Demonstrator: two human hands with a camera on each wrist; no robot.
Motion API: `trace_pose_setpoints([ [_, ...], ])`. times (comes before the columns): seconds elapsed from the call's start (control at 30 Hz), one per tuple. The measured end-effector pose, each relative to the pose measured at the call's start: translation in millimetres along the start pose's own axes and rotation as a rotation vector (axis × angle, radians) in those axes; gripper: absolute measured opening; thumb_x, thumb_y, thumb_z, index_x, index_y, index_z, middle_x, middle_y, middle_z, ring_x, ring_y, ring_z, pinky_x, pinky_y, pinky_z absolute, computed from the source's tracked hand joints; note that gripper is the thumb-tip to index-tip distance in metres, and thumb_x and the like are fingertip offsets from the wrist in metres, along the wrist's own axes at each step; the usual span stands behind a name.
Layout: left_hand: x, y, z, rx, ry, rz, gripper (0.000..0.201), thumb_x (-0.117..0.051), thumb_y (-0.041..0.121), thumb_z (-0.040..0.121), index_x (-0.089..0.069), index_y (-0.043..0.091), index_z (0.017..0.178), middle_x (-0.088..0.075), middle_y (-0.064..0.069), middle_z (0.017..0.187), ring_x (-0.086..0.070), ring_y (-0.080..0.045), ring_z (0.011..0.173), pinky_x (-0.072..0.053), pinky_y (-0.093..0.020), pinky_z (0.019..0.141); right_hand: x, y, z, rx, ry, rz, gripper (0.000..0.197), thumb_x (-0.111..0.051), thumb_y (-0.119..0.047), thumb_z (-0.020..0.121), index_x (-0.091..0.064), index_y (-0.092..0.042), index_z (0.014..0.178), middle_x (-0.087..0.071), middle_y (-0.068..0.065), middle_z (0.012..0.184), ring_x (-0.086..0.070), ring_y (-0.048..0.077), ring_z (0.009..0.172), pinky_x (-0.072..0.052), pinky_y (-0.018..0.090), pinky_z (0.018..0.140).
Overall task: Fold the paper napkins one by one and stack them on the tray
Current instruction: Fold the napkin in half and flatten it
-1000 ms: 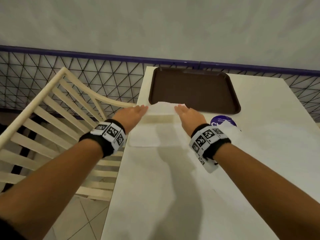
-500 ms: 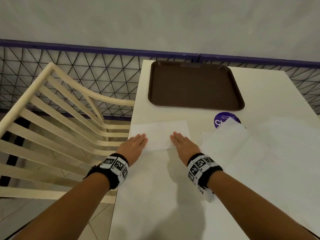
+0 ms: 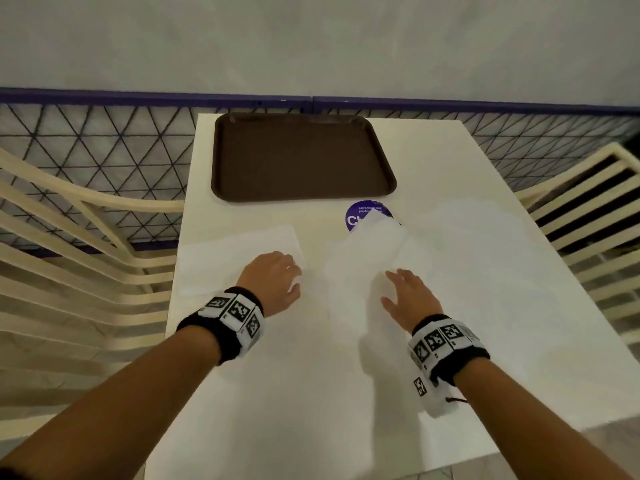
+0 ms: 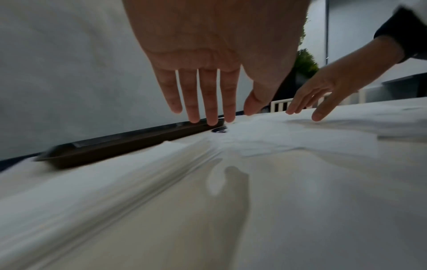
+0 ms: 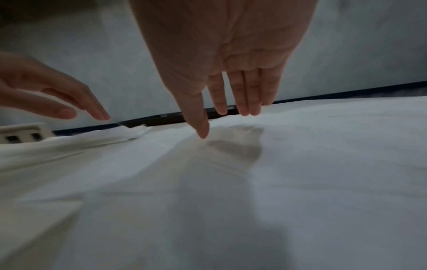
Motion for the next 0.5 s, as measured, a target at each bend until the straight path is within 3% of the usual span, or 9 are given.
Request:
trace_pose_setpoints([
  [0.03,-7.5,13.9,7.6,-0.021,-0.046,-0.001,0.041,-0.038,0.032,0.093,-0.060,0.012,0.121,-0.057,-0.004,0.125,-0.052,-0.022,0.117,-0.040,-0.030,0.096,-0.5,18.8,-6.7,-0.039,-0.010,0.010,0.058,-0.047,-0.031,0.095,-0.023,-0.018,0.146,-0.020,0.003,0.154,-0.023,0.019,0.141,-0.023,0.029,0.113],
  [0.1,-18.2,37.2,22.2,-0.064,-0.090,0.001,0.041,-0.037,0.030,0.097,-0.045,0.017,0.135,-0.044,0.001,0.138,-0.038,-0.017,0.129,-0.030,-0.028,0.103,-5.1,47.3,-18.7,-0.079,-0.052,0.050,0.061,-0.051,-0.034,0.093,-0.025,-0.018,0.145,-0.022,0.002,0.153,-0.025,0.019,0.140,-0.025,0.029,0.112],
  [0.33,-43.9,95.6,47.4,-0.180,-0.223,0.107,0.047,-0.036,0.024,0.099,-0.028,0.016,0.144,-0.027,0.003,0.150,-0.026,-0.014,0.137,-0.025,-0.029,0.107,-25.8,62.9,-38.2,-0.029,-0.093,0.139,0.077,-0.063,-0.051,0.080,-0.030,-0.023,0.143,-0.022,-0.002,0.152,-0.024,0.016,0.140,-0.027,0.032,0.114],
  [0.5,-55.4,105.8,60.7,-0.175,-0.270,0.108,0.053,-0.035,0.011,0.098,-0.018,0.016,0.148,-0.014,0.002,0.156,-0.020,-0.014,0.140,-0.025,-0.031,0.109,-23.1,50.6,-34.5,0.034,-0.030,0.064,0.066,-0.056,-0.047,0.086,-0.033,-0.019,0.141,-0.030,0.002,0.146,-0.031,0.020,0.133,-0.033,0.032,0.106],
])
Point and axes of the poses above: each hand's wrist, its own z-axis towards the middle knuckle, its own x-axis out of the back of the hand, y = z × x, the point moved 6 cm from there along z, towards the middle knuckle
